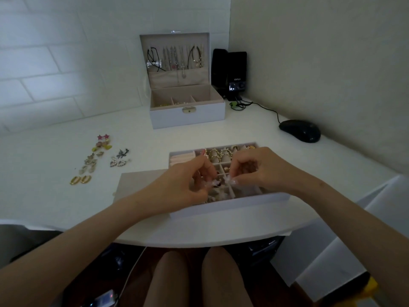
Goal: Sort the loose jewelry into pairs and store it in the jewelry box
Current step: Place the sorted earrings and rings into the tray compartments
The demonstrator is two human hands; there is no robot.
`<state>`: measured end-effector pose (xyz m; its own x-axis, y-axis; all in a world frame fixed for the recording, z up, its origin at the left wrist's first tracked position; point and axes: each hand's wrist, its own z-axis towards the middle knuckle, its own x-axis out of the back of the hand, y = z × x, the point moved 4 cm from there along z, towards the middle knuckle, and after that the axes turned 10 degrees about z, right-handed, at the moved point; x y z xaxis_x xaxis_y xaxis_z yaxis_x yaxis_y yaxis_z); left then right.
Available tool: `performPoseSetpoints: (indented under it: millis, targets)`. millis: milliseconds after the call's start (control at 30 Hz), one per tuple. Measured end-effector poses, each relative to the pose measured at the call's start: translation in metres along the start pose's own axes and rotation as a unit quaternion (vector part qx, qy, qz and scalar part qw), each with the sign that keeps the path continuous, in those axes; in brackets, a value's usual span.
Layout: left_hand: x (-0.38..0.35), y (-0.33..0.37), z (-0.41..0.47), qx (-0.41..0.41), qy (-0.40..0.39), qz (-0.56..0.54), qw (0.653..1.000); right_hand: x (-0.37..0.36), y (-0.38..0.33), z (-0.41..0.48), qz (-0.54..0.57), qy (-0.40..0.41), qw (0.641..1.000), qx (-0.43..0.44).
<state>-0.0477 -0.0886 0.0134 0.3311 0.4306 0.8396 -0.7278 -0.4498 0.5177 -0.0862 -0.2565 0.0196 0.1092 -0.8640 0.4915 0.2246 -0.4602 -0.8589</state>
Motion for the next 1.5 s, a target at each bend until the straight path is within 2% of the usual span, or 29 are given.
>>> performPoseSetpoints:
  millis: [267,433,633,1000,1167,1300,1367,1500]
  targets:
    - [-0.002,-0.005,-0.001,-0.036,0.000,0.058,0.998,-0.005,0.000,0.002,-0.010,-0.020,1.000,-0.009]
    - [-0.003,-0.004,-0.001,-0.102,-0.004,0.158,0.982,-0.008,0.004,0.001,-0.030,-0.067,0.997,-0.013]
    - [-0.001,-0.004,-0.001,-0.094,0.012,0.156,0.983,-0.013,0.006,0.002,-0.053,-0.067,0.996,-0.008]
    - [-0.003,-0.003,-0.003,-0.119,0.004,0.240,0.964,-0.013,-0.001,0.007,-0.167,-0.047,0.984,0.031]
    - [-0.005,-0.003,-0.002,-0.140,0.009,0.227,0.964,-0.010,-0.008,0.003,-0.249,-0.041,0.967,0.044]
    - [0.000,-0.004,-0.001,-0.098,0.026,0.195,0.976,-0.012,-0.009,0.001,-0.254,-0.061,0.963,0.073]
    - [-0.001,-0.004,-0.001,-0.114,0.030,0.225,0.967,-0.013,-0.007,0.001,-0.252,-0.082,0.962,0.067]
    - [0.001,-0.003,-0.001,-0.128,0.054,0.232,0.963,-0.005,-0.010,0.001,-0.185,-0.037,0.978,0.088]
